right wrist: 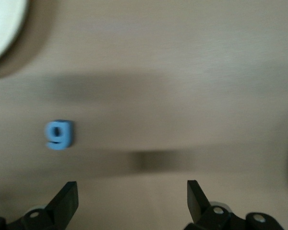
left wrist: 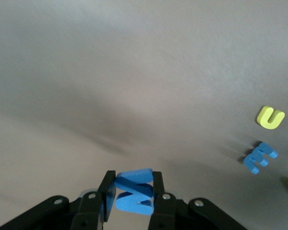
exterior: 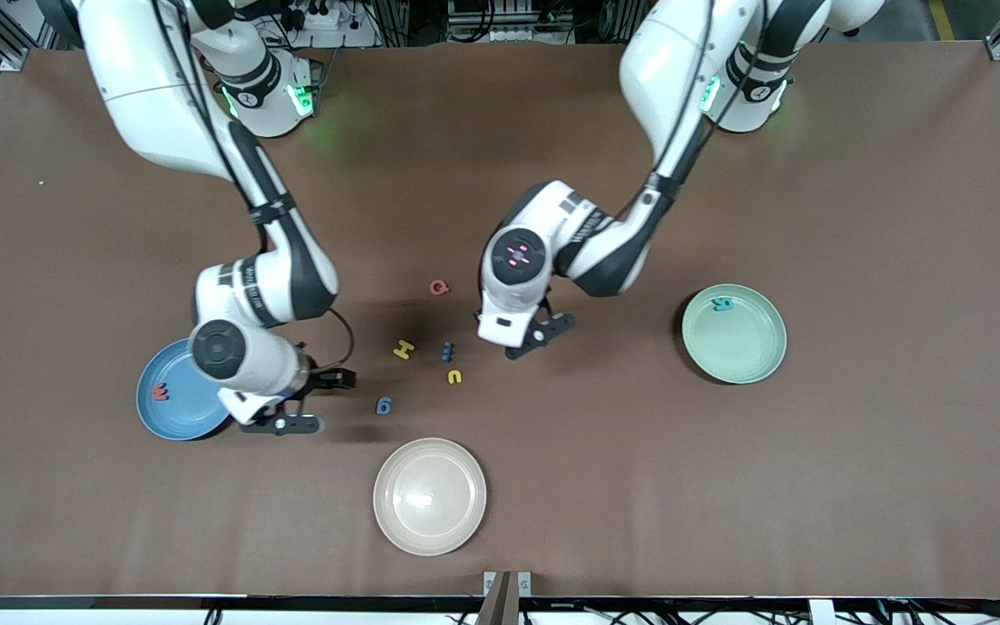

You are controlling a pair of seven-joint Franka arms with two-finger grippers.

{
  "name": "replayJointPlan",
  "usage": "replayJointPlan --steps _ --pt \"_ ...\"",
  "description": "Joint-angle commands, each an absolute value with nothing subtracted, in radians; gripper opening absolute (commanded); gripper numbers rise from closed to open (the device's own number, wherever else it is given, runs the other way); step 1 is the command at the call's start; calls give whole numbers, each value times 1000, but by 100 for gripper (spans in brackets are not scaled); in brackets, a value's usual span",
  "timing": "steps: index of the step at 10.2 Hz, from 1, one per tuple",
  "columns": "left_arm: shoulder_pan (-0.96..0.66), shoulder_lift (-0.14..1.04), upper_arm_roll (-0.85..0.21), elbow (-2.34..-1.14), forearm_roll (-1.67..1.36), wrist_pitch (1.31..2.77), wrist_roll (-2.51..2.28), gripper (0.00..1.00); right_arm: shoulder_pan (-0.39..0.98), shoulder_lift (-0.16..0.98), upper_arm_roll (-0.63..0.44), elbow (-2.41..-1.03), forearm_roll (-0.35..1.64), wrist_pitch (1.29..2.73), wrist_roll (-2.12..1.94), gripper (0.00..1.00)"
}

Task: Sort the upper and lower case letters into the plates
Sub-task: 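Carry the blue W to the green plate while the right gripper reaches letters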

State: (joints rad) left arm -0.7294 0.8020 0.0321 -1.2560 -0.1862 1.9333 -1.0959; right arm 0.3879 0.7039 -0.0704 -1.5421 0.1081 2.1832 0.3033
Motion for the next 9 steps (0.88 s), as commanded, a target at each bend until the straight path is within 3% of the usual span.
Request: replayJointPlan --steps 1,4,9 --pt "-658 758 31 -1278 -209 1832 -943 0 478 762 -77 -1448 121 2181 450 100" --pt "-514 718 40 -1308 -199 1685 -653 0 561 828 -77 -1326 123 2181 607 100" --pt "-318 649 35 -1460 -8 1689 -291 0 589 928 -69 -1238 123 2253 623 100"
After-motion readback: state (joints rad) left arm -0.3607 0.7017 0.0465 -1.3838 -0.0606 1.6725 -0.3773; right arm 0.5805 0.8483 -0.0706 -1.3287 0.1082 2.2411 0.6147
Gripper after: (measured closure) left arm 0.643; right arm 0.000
